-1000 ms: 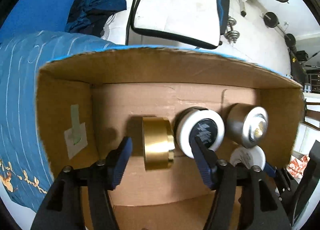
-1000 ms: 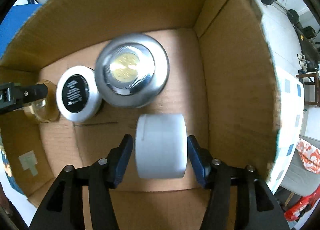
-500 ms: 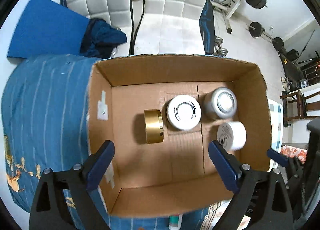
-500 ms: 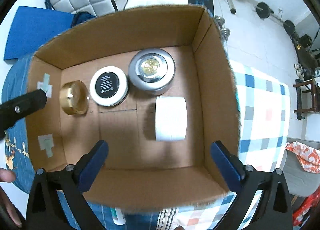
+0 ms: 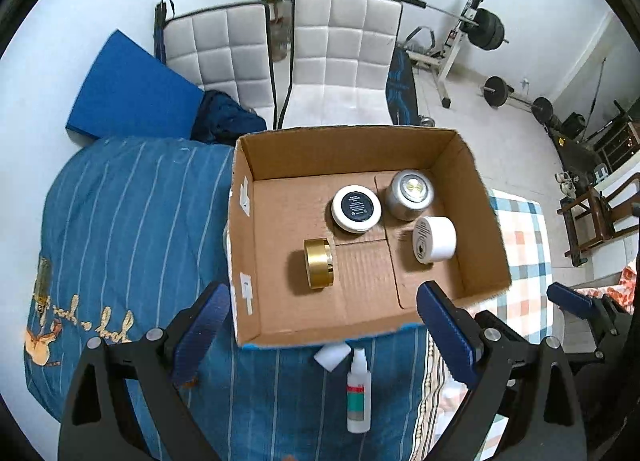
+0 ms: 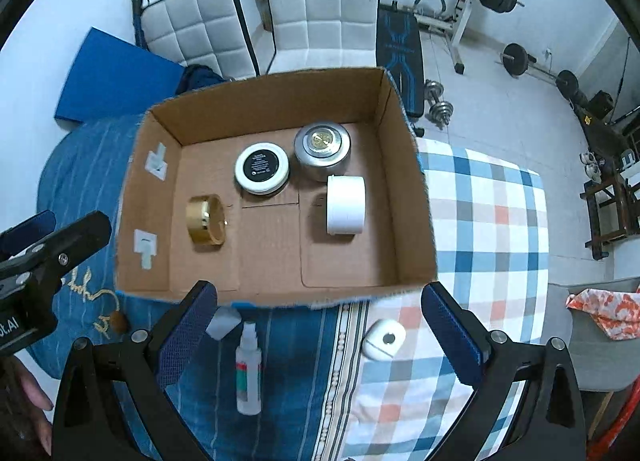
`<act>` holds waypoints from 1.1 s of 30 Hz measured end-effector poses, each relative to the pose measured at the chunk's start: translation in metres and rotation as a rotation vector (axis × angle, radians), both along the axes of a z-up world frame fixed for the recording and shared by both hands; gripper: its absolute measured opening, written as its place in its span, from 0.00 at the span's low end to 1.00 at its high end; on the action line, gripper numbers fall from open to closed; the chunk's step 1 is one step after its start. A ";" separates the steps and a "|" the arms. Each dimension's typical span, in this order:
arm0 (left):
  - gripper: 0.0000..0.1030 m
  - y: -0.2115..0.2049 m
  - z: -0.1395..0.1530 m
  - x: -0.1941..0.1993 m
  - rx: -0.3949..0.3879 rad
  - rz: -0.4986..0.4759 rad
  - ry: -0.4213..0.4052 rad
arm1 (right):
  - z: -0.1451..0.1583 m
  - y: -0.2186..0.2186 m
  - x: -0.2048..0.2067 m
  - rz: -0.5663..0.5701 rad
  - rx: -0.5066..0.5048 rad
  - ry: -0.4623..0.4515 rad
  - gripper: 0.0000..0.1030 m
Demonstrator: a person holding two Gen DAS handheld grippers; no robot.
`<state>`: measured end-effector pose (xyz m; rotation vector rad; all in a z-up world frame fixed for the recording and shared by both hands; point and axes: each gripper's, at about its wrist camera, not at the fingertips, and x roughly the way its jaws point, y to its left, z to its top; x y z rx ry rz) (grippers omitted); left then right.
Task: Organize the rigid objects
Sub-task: 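Withdraw both tools from the box toward the remaining items, then grasp the white spray bottle with the left tool while the right tool grasps the small white round object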
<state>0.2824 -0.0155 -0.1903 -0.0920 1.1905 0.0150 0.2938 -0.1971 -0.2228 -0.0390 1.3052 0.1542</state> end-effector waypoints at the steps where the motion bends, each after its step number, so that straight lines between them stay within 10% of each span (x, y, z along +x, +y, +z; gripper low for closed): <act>1: 0.93 -0.001 0.002 -0.002 0.000 -0.005 -0.006 | 0.005 0.000 -0.004 -0.001 0.004 -0.009 1.00; 11: 0.93 -0.012 0.011 -0.036 -0.005 -0.003 0.010 | 0.022 -0.030 -0.037 -0.025 0.025 -0.034 1.00; 21: 0.92 -0.039 -0.132 -0.069 -0.009 -0.007 0.331 | -0.111 -0.096 -0.036 -0.208 0.070 0.241 1.00; 29: 0.69 -0.060 -0.216 -0.067 -0.008 -0.014 0.502 | -0.196 -0.109 -0.029 -0.315 0.110 0.366 0.79; 33: 0.35 -0.070 -0.244 -0.066 -0.004 -0.032 0.553 | -0.217 -0.105 -0.030 -0.316 0.090 0.392 0.56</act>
